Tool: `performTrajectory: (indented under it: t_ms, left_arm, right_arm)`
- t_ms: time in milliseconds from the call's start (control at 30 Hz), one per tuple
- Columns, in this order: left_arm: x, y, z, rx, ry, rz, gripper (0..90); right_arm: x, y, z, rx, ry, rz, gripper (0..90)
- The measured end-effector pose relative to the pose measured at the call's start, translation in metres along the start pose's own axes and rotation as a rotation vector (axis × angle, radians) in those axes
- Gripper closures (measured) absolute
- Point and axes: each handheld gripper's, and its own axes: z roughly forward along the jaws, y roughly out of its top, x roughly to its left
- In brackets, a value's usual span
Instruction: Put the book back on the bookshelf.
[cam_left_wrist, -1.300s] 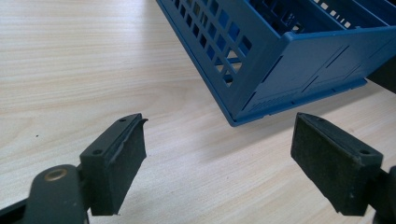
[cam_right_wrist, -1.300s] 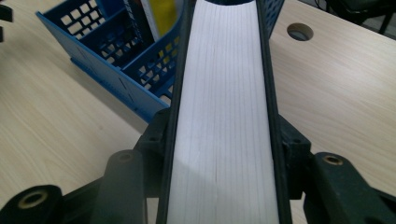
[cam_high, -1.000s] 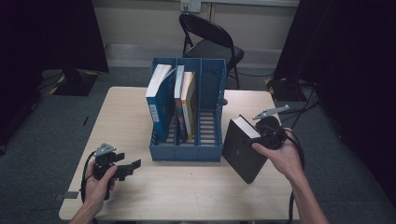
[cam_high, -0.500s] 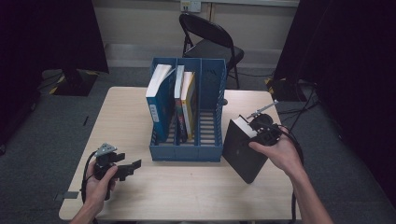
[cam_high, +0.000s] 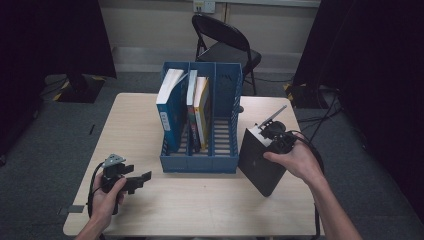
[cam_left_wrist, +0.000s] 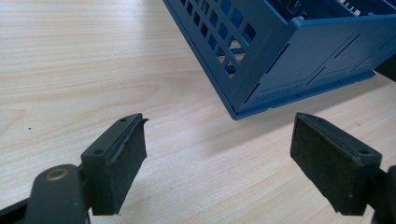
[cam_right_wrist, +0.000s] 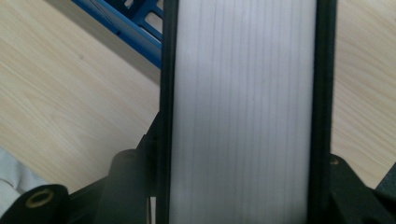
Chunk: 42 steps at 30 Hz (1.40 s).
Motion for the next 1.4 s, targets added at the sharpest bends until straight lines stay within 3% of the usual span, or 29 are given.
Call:
performTrajectory:
  t_ms: [333,533,767,1000,1400]
  left_arm:
    - [0.001,0.000,-0.001,-0.006,0.000,-0.004,18.0]
    - [0.002,0.000,0.000,-0.006,0.005,-0.013,18.4]
    - [0.005,0.000,0.000,-0.004,0.010,-0.024,18.5]
    - [0.007,0.000,0.000,0.000,0.011,-0.032,19.2]
    - [0.009,0.000,0.002,0.011,0.023,-0.044,19.8]
  right_arm:
    - [0.001,0.003,0.003,0.043,-0.009,-0.010,50.5]
    - [0.000,0.000,0.002,0.018,0.001,0.006,53.1]
    - [-0.001,0.001,0.001,0.029,0.007,0.028,53.6]
    - [-0.007,-0.005,-0.002,0.020,-0.013,0.055,53.7]
    - [-0.016,-0.006,-0.021,-0.036,-0.020,0.093,53.7]
